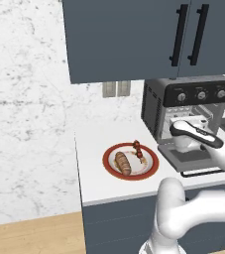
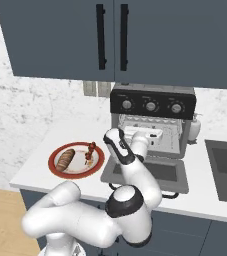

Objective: Pick up the kebab skewer and baguette bread, and place them inside the toaster oven. Close the toaster oven door and start by setting the timer.

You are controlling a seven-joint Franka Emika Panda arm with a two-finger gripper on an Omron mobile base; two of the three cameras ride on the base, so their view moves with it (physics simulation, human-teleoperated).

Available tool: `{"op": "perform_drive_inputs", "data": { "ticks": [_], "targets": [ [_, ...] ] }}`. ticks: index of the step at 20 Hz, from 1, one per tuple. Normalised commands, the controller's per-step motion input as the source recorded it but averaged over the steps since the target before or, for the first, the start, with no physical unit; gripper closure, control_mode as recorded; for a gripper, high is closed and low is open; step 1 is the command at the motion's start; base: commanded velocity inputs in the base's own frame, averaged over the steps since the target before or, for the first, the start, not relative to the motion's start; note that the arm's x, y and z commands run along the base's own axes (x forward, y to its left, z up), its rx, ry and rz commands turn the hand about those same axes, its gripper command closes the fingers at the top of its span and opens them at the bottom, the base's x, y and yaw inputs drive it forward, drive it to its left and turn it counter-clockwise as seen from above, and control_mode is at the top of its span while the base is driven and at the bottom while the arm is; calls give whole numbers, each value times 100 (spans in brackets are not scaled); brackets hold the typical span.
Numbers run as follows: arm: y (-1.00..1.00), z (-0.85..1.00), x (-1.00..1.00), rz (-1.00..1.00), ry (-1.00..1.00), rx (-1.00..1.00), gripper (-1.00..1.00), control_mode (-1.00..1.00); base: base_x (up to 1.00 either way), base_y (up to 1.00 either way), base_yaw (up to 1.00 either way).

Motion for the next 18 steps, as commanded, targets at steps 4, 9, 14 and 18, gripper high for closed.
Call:
{"op": "perform_drive_inputs", "data": {
  "ticks": [4,9,14,18],
  "targets": [
    [-21,0,2,0,14,-8,-100,-100,0,0,0],
    [-27,0,-13,0,17,-10,-100,-100,0,0,0],
    [-13,-18,-60,0,16,-13,-100,-100,0,0,0],
    [0,-36,-77,0,22,-18,-100,-100,0,0,0]
  ]
}}
